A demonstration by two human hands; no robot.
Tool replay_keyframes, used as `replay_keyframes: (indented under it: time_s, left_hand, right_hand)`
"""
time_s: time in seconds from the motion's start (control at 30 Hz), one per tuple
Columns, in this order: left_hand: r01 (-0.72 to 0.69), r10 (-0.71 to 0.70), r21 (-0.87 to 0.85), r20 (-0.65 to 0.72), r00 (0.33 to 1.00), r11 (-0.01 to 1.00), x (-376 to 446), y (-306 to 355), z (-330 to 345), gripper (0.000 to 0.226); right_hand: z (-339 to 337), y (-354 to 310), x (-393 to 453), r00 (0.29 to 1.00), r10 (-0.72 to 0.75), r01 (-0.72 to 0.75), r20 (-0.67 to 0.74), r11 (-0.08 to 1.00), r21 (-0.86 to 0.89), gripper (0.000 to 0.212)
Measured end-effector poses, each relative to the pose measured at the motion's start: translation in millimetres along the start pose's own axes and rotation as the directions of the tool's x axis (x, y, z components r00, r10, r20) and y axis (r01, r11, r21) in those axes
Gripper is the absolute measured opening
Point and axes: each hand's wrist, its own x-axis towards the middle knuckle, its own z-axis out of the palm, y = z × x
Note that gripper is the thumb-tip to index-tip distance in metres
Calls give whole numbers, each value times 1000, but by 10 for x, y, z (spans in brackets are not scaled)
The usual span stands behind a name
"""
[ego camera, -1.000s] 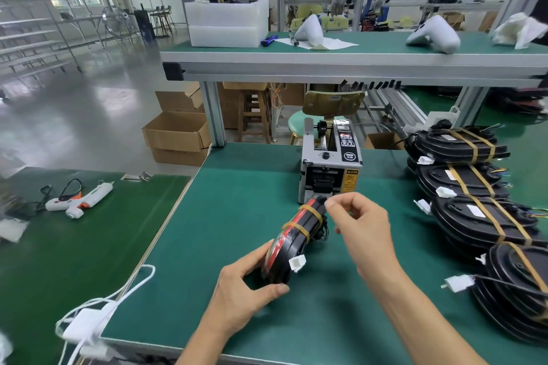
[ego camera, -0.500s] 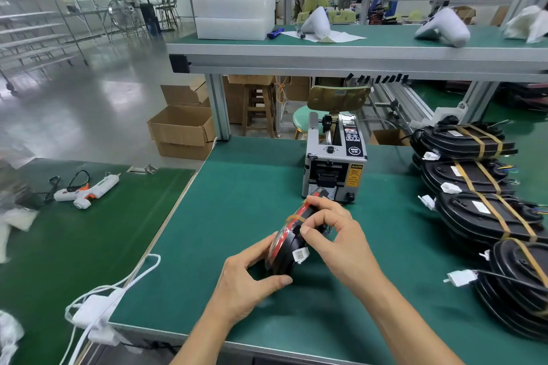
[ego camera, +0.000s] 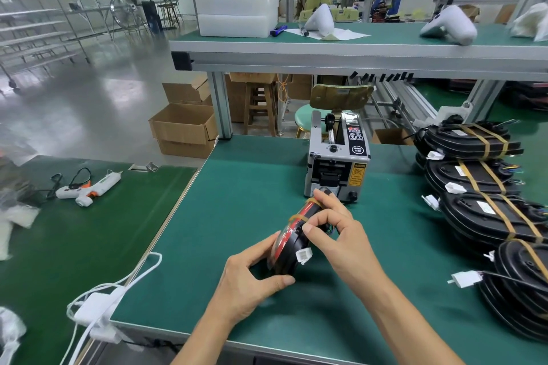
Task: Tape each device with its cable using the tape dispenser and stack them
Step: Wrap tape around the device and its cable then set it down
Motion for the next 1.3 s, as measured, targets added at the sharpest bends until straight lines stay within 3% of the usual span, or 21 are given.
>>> replay_keyframes:
  time_s: [0.67, 1.3]
  left_hand:
    - [-12, 12, -21, 10, 1000, 1000, -2, 16, 4, 81]
    - [24, -24, 21, -4, 1000, 1000, -27, 34, -4, 85]
  right_hand:
    - [41, -38, -1, 999, 28, -29, -20, 998, -56, 16]
    - [134, 30, -12, 991, -55, 37, -120, 988, -149, 16]
